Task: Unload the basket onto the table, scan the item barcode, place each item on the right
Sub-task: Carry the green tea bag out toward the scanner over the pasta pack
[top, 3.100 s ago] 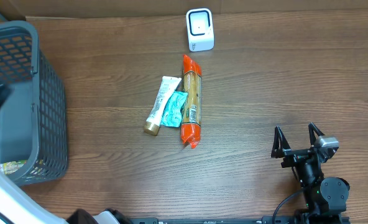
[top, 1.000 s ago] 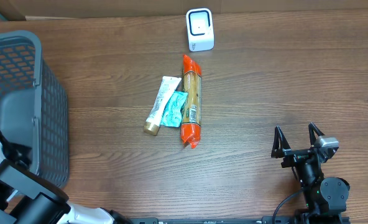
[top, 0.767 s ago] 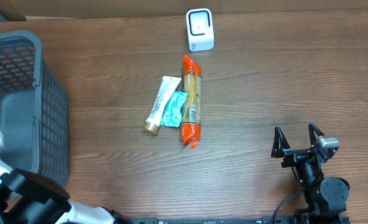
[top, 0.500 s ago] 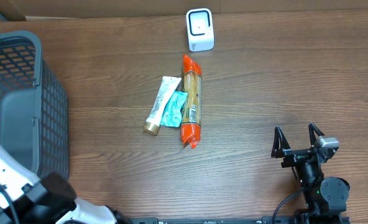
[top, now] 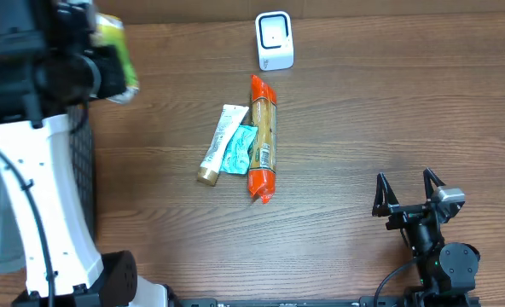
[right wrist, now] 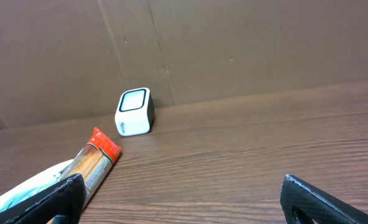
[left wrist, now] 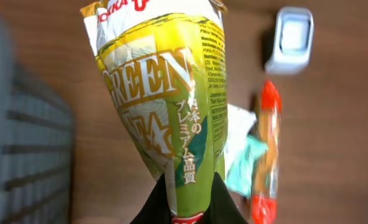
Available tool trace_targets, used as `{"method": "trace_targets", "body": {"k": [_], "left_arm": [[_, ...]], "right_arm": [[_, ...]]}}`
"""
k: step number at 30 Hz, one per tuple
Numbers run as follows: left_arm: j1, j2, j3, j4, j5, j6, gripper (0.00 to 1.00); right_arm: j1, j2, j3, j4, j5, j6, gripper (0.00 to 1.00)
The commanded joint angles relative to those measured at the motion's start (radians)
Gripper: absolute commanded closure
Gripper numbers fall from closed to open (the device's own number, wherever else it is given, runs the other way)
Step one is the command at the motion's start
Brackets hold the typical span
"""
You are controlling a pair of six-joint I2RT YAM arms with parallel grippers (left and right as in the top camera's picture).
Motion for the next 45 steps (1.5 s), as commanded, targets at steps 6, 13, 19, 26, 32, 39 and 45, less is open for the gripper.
{"method": "trace_targets", "body": {"k": [6, 13, 19, 26, 32, 39, 45], "left_arm": [[-0.19, 0.059, -0.325, 0.122, 0.058, 0.042, 0.95], [-0.378, 0.062, -0.597, 0.43, 0.119, -0.068, 0.96], [-0.529, 0.064, -0.732, 0.681, 0.11, -0.093, 0.96], [-0.616, 0.124, -0.822, 0.841, 0.029, -0.248, 0.96], [-0.653, 0.244, -0.827, 0.874, 0.041, -0.318, 0.94], [-0.668, 0.266, -0.818, 0.887, 0.059, -0.313, 0.3], [-0.661, 0.157, -0.755, 0.81, -0.018, -0.253, 0.03]], "right_arm": [[0.005, -0.011, -0.011, 0.005, 0.013, 0.003, 0.0], [0.005, -0.011, -0.011, 0.005, 0.013, 0.004, 0.0], [0.005, -0.011, -0.011, 0.005, 0.013, 0.004, 0.0], [0.005, -0.011, -0.011, 0.005, 0.013, 0.003, 0.0], [0.005, -0.011, -0.011, 0.005, 0.013, 0.003, 0.0], [0.005, -0.011, -0.011, 0.005, 0.013, 0.003, 0.0], [0.005, -0.011, -0.011, 0.005, 0.013, 0.003, 0.0]]}}
